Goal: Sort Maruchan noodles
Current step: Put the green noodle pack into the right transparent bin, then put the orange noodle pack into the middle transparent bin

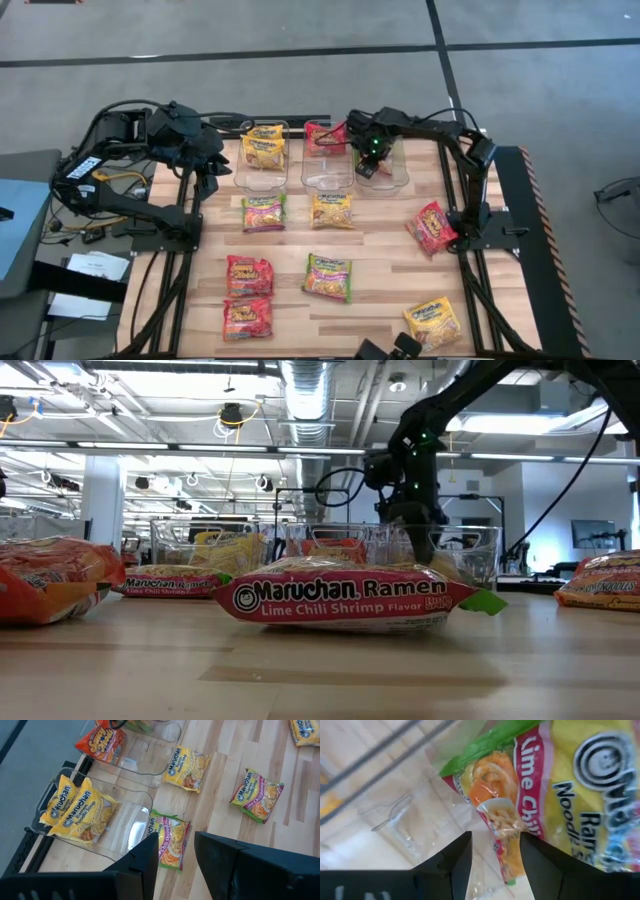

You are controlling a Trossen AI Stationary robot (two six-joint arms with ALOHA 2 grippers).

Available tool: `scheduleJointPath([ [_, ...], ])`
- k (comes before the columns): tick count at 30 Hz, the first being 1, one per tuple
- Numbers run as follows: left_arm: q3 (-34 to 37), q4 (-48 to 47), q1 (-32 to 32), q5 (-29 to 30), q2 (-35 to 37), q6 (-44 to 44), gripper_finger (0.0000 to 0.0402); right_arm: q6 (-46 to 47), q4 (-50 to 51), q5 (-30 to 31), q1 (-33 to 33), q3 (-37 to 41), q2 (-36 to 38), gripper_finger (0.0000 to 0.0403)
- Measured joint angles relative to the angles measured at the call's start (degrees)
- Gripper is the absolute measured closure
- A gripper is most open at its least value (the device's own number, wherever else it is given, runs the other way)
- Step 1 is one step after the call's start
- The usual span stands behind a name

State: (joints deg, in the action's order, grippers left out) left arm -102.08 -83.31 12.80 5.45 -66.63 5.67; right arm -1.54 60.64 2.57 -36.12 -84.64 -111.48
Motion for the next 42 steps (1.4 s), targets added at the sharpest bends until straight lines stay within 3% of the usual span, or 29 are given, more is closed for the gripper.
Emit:
scheduleJointPath([
  [11,0.0,0.0,0.0,0.0,0.0,0.2,0.0288,2.2,8.5,-0.9,0.0,-7.5,0.0,0.0211],
  [27,0.0,0.5,0.0,0.0,0.0,0.2,0.0288,5.6,29.0,-1.1,3.3,-27.2,0.2,0.0211],
  [37,0.0,0.1,0.0,0.0,0.0,-1.2,0.0288,14.3,29.3,-0.9,11.6,-27.5,9.0,0.0211],
  [42,0.0,-1.2,0.0,0.0,0.0,-1.8,0.0288,19.3,29.4,5.5,16.4,-27.5,14.2,0.0211],
])
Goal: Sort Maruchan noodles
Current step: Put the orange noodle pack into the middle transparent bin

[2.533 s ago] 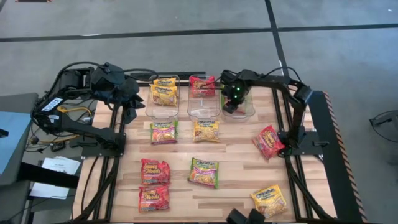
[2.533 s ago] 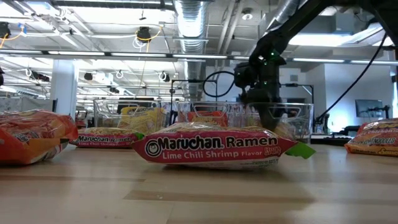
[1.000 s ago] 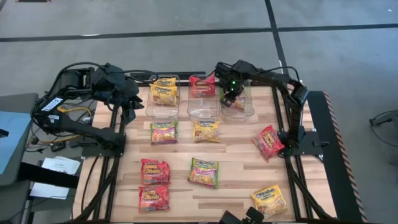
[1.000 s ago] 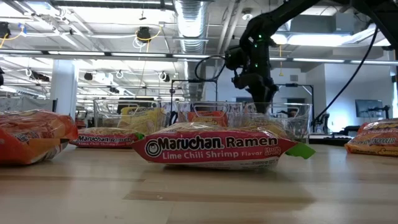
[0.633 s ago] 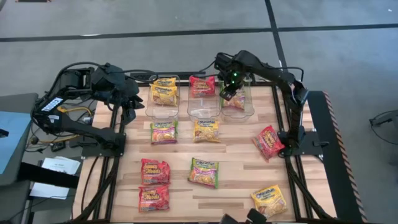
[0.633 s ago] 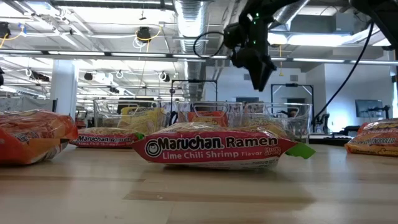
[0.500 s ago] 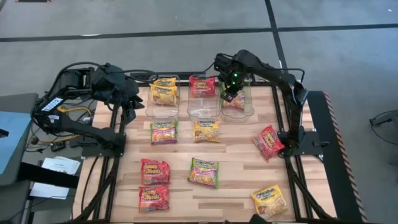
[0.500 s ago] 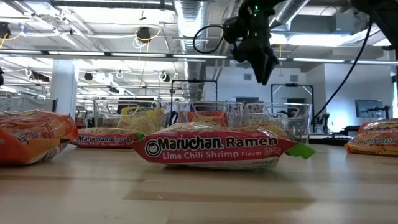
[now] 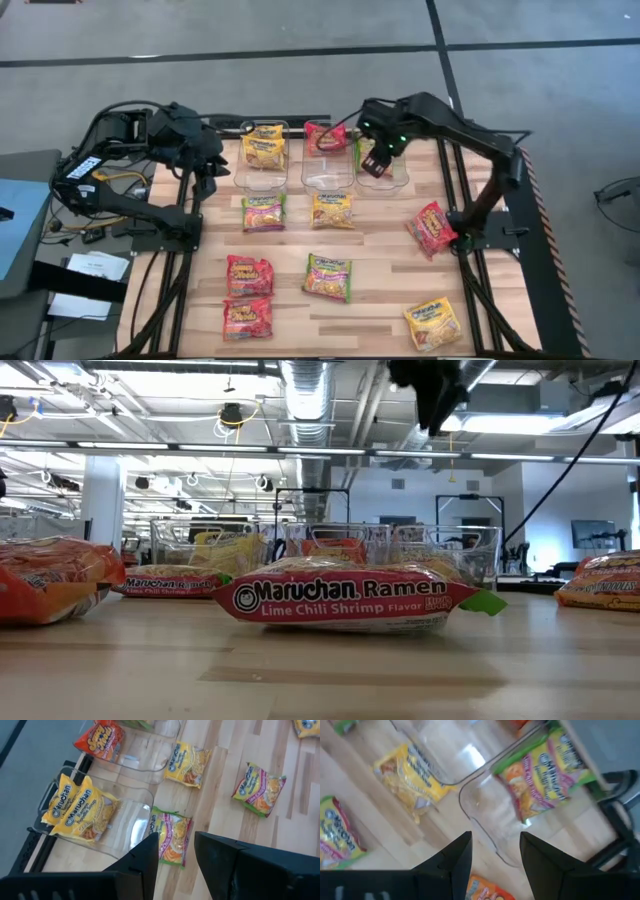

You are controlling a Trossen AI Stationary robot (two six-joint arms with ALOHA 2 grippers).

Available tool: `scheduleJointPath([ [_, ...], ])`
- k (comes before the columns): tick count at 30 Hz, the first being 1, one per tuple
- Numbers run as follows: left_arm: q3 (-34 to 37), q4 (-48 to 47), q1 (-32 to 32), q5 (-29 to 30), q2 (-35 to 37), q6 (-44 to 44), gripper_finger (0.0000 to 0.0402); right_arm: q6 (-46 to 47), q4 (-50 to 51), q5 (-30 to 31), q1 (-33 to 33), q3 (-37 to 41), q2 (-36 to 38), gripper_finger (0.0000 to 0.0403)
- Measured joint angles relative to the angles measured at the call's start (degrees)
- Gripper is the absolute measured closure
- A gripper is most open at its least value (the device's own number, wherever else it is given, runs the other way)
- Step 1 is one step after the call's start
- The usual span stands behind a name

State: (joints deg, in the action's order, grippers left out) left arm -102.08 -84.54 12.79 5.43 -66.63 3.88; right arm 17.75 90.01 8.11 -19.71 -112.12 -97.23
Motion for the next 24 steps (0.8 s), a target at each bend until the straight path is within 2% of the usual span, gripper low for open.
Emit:
scheduleJointPath([
  [4,0.0,-1.3,0.0,0.0,0.0,-0.9,0.0288,6.8,-0.3,4.8,2.6,2.3,5.9,0.0211],
  [11,0.0,-2.2,0.0,0.0,0.0,-1.6,0.0288,24.8,0.2,6.6,7.1,20.6,21.4,0.0211],
  [17,0.0,-2.2,0.0,0.0,0.0,-4.5,0.0288,37.1,0.1,4.5,11.8,32.2,29.9,0.0208],
  [24,0.0,-2.1,0.0,0.0,0.0,-5.6,0.0288,43.8,0.0,-1.7,14.5,41.3,32.1,0.0169],
])
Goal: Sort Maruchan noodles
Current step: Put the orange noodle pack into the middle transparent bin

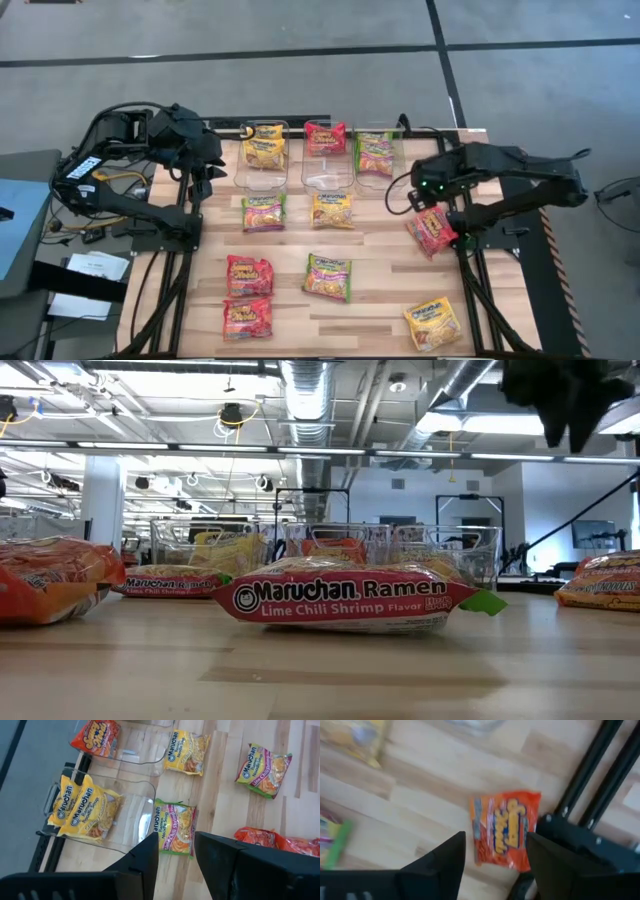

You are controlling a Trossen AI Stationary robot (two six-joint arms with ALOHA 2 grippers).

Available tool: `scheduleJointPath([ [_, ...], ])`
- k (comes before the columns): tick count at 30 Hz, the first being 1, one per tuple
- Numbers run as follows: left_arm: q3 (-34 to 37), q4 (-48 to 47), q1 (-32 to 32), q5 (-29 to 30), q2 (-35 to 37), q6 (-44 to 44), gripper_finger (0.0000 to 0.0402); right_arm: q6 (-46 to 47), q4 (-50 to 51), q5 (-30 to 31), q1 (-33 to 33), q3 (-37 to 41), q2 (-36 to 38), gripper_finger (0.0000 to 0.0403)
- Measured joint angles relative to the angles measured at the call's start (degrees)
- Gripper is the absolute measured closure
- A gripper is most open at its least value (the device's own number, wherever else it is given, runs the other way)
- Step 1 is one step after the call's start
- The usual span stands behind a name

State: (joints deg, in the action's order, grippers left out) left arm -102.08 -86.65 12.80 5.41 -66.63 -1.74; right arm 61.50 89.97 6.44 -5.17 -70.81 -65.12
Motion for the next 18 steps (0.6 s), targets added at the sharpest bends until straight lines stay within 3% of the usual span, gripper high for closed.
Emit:
scheduleJointPath([
  [6,0.0,0.0,0.0,0.0,0.0,-0.6,0.0288,0.2,-0.6,-6.5,0.0,6.1,-3.9,0.0154],
  [18,0.0,0.0,0.0,0.0,0.0,-0.6,0.0288,-2.0,-0.7,-11.1,1.9,10.4,-19.2,0.0154],
])
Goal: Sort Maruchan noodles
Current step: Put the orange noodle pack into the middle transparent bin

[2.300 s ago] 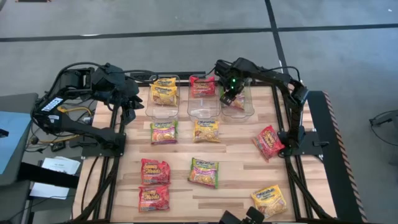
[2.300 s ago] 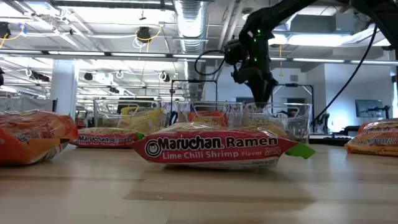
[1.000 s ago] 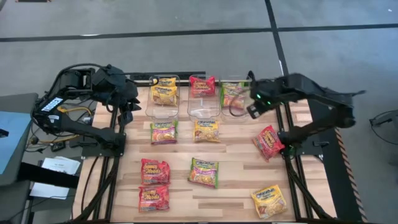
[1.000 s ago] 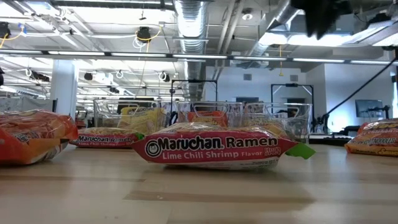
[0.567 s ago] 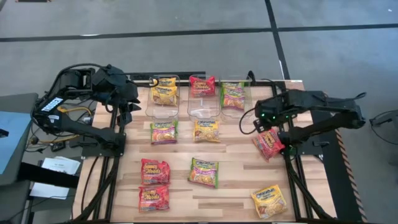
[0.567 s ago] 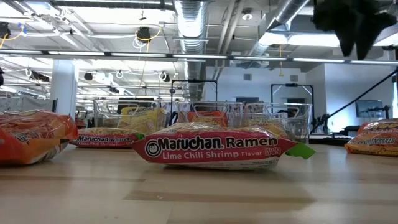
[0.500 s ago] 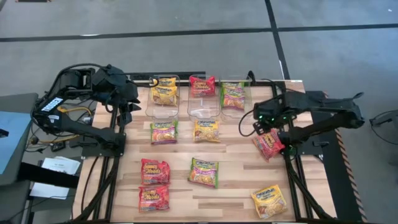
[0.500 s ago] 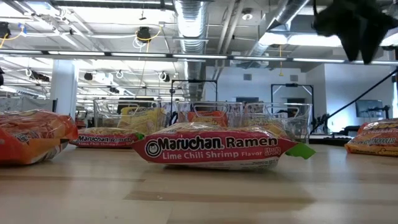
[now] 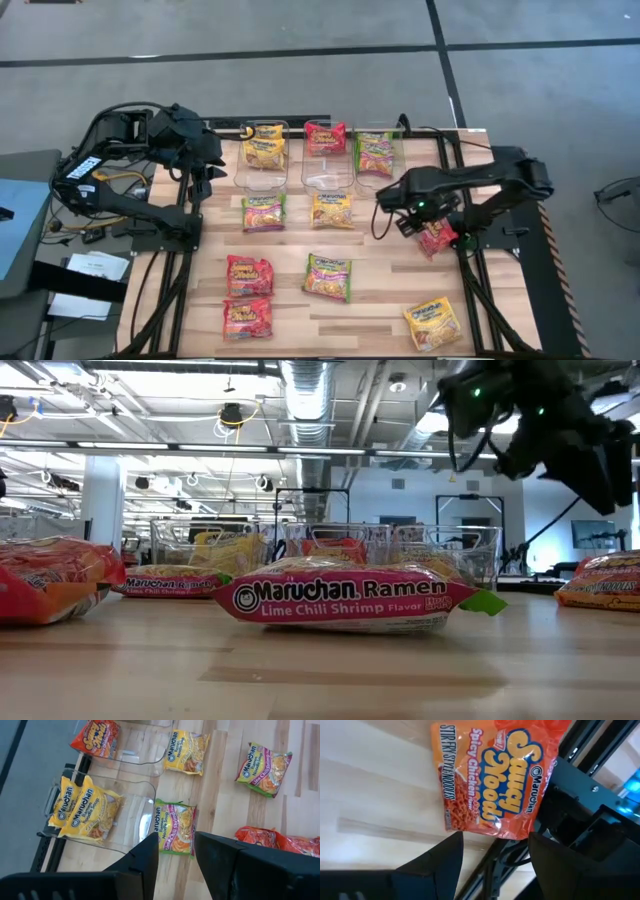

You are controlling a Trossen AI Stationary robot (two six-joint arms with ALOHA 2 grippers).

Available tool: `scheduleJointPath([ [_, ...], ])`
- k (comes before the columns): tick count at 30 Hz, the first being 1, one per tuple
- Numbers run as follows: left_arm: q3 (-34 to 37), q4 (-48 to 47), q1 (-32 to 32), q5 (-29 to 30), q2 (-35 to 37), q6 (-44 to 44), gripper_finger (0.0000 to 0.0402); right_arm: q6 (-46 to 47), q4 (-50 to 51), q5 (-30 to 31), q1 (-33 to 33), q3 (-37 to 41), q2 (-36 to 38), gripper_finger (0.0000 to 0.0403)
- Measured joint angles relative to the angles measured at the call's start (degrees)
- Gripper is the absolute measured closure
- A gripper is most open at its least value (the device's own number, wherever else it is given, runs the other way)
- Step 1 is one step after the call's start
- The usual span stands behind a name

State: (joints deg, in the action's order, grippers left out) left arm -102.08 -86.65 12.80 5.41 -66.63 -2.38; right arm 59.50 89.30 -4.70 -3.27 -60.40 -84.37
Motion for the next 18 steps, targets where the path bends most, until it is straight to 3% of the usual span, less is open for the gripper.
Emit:
scheduleJointPath([
  [12,0.0,0.0,0.0,0.0,0.0,0.0,0.0288,-6.2,-2.0,-0.1,2.3,0.0,-13.8,0.0154],
  [18,0.0,0.0,0.0,0.0,0.0,0.0,0.0288,-8.5,-4.7,-2.7,2.8,2.7,-16.2,0.0154],
])
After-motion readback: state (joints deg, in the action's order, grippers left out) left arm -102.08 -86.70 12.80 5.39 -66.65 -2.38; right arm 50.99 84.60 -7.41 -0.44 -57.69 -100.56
